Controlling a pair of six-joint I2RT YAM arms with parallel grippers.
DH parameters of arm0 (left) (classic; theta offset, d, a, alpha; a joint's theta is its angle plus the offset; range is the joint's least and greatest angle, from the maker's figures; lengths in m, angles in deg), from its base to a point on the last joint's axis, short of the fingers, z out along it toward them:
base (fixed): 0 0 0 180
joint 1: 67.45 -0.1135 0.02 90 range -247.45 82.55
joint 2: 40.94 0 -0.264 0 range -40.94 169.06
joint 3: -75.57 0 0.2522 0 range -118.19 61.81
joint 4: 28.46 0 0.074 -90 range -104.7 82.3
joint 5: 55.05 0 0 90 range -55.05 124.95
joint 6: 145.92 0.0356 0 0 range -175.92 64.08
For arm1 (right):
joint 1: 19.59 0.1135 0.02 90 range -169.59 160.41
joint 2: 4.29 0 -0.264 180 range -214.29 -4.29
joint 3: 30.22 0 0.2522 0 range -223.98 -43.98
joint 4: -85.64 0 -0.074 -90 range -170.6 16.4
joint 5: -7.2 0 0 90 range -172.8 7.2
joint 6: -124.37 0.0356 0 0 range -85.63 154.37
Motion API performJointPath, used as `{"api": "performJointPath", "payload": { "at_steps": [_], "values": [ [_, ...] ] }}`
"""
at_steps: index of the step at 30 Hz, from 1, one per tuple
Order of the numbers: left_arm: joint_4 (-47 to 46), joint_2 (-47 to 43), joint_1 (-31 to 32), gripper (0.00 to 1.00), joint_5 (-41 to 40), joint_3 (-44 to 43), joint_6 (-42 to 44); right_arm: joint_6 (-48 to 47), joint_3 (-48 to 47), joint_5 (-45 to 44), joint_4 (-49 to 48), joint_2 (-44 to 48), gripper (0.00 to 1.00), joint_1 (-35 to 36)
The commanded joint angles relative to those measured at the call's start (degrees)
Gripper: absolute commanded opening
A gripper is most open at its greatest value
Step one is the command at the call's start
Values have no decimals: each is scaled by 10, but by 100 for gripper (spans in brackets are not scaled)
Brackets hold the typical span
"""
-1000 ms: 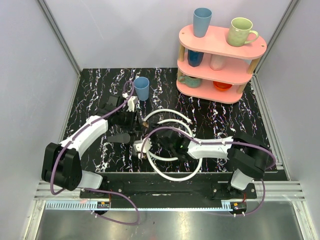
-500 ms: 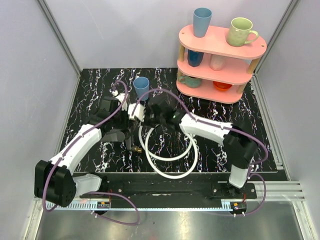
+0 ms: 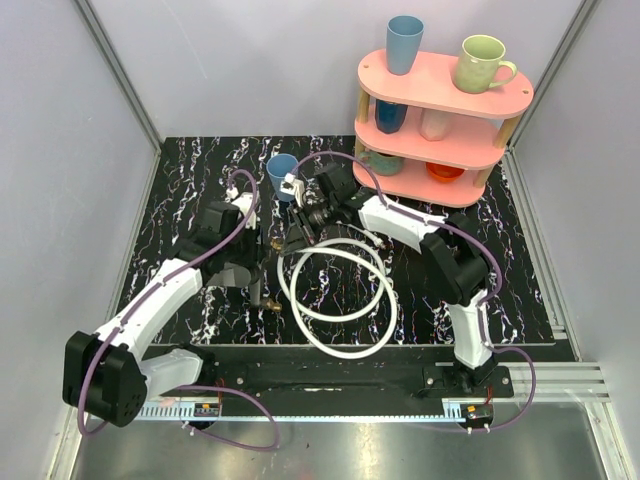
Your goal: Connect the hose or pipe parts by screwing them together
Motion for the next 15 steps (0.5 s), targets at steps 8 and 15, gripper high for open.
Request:
{"api": "performJointPath", "payload": {
  "at_steps": [8, 15],
  "values": [
    [-100, -10, 18, 0, 121, -62, -25, -98, 159, -234, -107, 174, 76, 5],
    [-59, 33, 7, 0, 146, -85, -32, -426, 329, -388, -240, 340, 98, 78]
  ]
}}
